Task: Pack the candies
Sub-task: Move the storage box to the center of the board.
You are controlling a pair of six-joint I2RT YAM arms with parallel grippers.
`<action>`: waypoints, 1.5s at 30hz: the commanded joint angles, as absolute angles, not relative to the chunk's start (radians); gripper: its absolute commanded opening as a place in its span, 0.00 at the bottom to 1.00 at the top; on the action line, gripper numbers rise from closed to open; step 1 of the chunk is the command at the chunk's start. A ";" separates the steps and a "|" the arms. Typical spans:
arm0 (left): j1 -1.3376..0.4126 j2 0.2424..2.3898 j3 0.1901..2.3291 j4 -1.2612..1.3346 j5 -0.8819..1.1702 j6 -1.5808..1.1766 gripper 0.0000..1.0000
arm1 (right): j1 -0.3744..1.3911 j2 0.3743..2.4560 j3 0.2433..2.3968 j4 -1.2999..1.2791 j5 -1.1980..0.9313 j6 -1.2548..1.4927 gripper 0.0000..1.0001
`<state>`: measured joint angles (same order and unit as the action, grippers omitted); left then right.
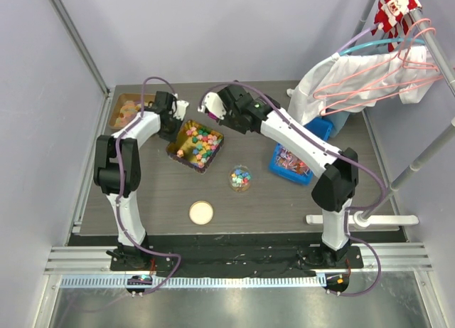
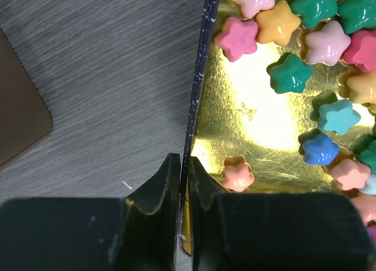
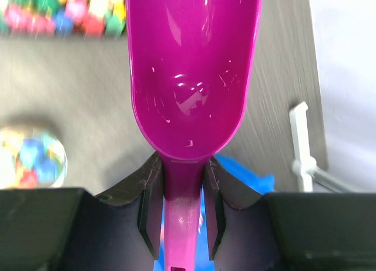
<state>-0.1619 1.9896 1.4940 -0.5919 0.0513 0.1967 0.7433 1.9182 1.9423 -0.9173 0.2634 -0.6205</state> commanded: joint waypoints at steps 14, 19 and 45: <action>-0.100 2.221 1.736 -0.589 0.008 0.080 0.00 | 0.543 2.206 2.089 -0.565 0.179 -0.265 0.01; -0.091 2.276 1.804 -0.603 -0.006 0.028 0.01 | 0.520 2.246 2.071 -0.537 0.163 -0.221 0.01; -0.092 1.837 1.554 -0.534 0.434 0.126 0.78 | 0.468 2.330 1.965 -0.535 0.037 -0.196 0.49</action>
<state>-0.0910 2.0106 1.6043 -0.5571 0.2852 0.0631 0.4732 2.3829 2.0037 -0.5320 0.0864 -0.2047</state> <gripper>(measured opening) 0.702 0.418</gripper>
